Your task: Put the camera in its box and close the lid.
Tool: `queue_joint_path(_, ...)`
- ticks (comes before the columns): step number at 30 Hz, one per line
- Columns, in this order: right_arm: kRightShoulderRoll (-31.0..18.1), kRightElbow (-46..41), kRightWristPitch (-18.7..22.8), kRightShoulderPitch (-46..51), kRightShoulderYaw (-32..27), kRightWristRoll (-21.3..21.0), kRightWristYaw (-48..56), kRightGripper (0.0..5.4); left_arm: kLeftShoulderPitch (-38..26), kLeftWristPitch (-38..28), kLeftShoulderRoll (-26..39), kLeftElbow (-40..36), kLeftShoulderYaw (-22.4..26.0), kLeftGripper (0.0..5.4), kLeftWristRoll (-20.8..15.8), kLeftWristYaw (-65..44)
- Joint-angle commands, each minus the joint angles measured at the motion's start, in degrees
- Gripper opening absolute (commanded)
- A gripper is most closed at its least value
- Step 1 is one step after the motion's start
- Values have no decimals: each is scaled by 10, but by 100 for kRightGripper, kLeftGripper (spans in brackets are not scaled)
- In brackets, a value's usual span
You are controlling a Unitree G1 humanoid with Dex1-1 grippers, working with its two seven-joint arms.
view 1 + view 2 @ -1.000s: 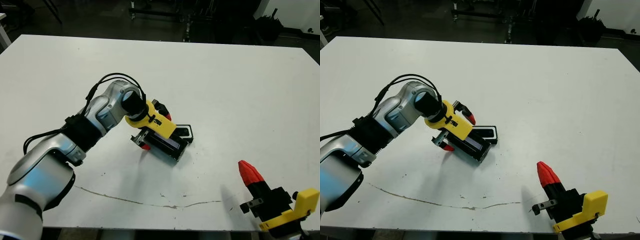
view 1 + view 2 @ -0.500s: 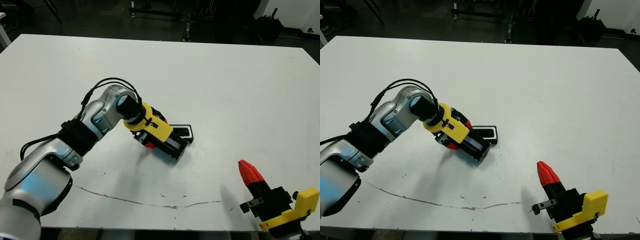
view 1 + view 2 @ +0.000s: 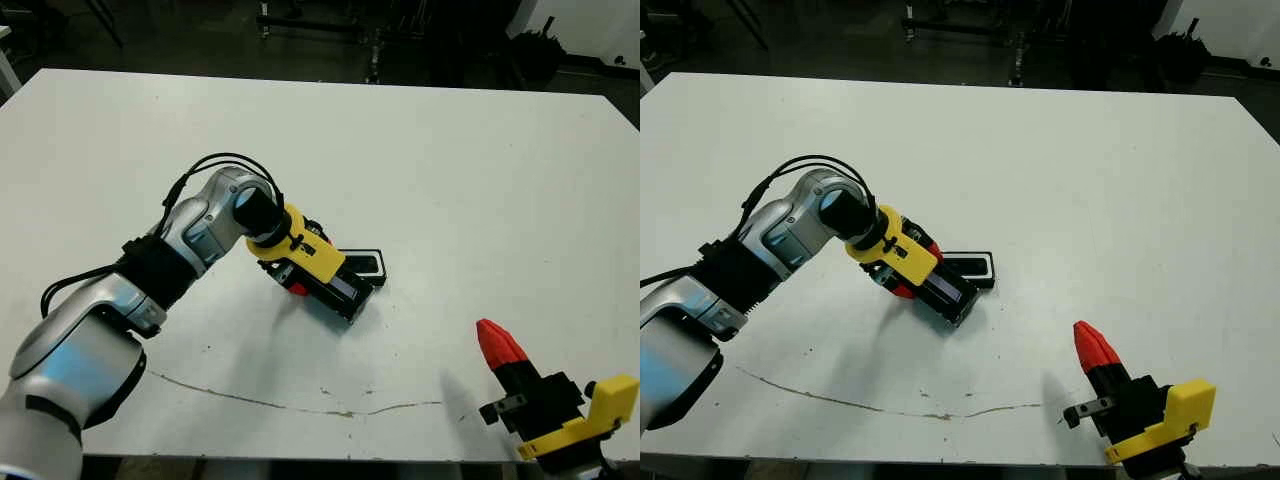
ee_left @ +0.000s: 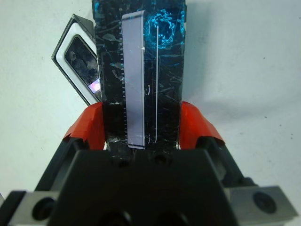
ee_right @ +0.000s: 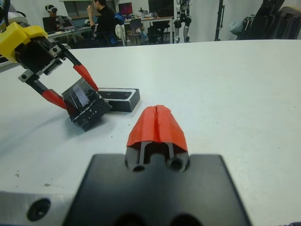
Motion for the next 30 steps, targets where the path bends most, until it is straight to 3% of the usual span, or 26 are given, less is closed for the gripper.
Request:
queue_joint_path(1, -2, 4, 0, 3, 1, -7, -4, 0, 2, 52, 12, -27, 24, 316, -23, -15)
queue_joint_path(6, 0, 6, 3, 3, 2, -3, -2, 0, -24, 207, 17, -59, 53, 316, -37, -49)
queue_joint_path(11, 1, 6, 4, 3, 3, -1, -3, 0, -44, 285, 28, -56, 70, 316, -57, -62)
queue_joint_path(20, 1, 2, 5, 8, 8, -8, -7, 0, -65, 370, 46, -55, 61, 316, -68, -84)
queue_joint_path(30, 4, 2, 5, 10, 15, -8, -9, 0, -63, 387, 40, -40, 56, 316, -69, -58)
